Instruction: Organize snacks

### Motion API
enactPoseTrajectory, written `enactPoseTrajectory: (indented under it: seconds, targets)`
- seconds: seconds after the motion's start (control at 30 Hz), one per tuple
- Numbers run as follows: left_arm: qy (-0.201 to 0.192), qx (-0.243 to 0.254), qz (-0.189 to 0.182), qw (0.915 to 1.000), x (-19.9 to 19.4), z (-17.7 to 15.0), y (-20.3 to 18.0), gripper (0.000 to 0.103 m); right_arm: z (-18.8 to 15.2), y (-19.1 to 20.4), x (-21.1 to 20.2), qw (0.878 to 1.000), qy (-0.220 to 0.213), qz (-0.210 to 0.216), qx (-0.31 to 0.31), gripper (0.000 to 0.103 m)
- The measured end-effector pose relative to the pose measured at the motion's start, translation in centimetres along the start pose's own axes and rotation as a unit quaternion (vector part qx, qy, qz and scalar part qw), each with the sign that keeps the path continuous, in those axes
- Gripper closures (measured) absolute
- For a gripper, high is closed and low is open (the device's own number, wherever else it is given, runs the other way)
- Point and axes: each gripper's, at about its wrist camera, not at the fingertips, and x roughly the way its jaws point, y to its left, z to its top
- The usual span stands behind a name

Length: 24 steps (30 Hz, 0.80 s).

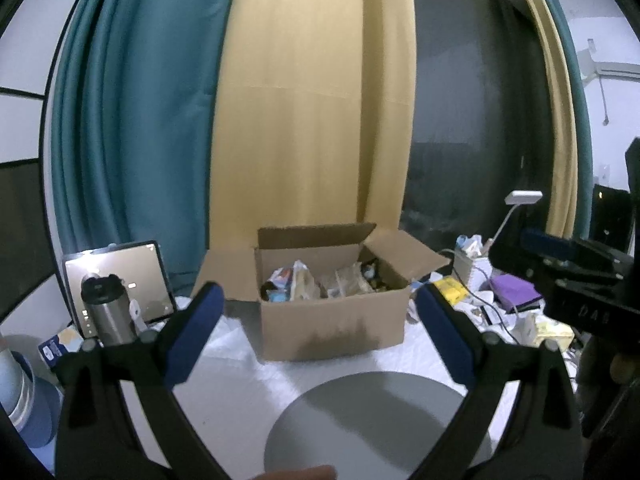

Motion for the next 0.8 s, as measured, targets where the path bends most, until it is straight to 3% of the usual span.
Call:
enactPoseTrajectory:
  seconds: [0.8]
  targets:
    - [0.000, -0.004, 0.002, 1.0000, 0.47, -0.22, -0.02, 0.005, -0.34, -0.91, 0.63, 1.000, 0.002, -0.006, 0.007, 0.036]
